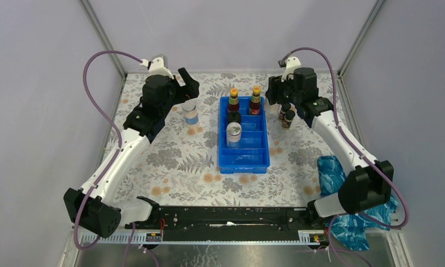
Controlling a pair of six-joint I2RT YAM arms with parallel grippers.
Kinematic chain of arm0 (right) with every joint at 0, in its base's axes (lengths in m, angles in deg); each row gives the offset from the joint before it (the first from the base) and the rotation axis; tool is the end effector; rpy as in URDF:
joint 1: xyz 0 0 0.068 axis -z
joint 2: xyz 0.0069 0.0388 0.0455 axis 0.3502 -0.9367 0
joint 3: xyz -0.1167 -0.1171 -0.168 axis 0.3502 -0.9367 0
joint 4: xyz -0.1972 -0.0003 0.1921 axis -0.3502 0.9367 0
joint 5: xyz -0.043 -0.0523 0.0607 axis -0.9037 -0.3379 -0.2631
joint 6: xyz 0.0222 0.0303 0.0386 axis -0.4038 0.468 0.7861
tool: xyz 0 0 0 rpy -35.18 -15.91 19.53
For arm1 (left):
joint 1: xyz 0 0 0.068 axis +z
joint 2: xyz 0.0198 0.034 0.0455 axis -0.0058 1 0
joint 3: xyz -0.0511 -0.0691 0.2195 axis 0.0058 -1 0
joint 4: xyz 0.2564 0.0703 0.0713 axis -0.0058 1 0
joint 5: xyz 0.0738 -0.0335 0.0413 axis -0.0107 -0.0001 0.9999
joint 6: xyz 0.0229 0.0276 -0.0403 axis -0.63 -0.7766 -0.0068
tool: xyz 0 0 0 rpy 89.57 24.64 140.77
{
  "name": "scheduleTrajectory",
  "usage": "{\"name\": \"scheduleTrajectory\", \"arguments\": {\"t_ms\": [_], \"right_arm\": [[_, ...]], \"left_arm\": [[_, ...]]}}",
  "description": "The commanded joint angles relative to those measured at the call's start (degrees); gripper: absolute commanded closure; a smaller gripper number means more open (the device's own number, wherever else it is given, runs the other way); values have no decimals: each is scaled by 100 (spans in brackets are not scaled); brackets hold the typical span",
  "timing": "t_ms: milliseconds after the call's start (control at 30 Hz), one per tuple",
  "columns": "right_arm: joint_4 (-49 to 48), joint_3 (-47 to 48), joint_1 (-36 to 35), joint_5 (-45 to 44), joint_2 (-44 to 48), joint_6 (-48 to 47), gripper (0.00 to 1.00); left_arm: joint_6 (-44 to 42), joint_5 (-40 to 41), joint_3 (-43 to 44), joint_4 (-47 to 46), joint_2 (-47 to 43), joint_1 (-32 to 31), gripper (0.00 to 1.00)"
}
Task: Organize the condiment bottles
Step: Place the bottle in the storage box.
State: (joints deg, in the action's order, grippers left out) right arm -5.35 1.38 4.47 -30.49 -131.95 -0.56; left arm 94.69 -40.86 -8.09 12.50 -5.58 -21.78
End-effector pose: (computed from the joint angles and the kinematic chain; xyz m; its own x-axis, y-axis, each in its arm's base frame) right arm 0.3496 0.1036 0.3158 -0.3176 -0.1220 -0.9403 -0.3626 0.9319 0.0016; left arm 0.2933 -0.1088 0.3598 -0.3029 -0.3920 -0.8687 0.0701 0.8998 -0.4305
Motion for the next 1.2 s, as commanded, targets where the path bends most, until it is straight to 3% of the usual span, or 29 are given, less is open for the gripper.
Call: {"name": "scheduleTrajectory", "arguments": {"t_ms": [0,567,1167], "right_arm": [[-181,-254,-231,-265,688,-9,100],[-390,-1123,-1339,-739,939,64,100],[-722,-739,-1578,-750,117,-15,100]], "left_arm": [[-50,-108,-138,110,-197,-29,3],[41,-178,-350,125,-282,-67,4],[-54,-149,-484,33,-336,-61,4]]}}
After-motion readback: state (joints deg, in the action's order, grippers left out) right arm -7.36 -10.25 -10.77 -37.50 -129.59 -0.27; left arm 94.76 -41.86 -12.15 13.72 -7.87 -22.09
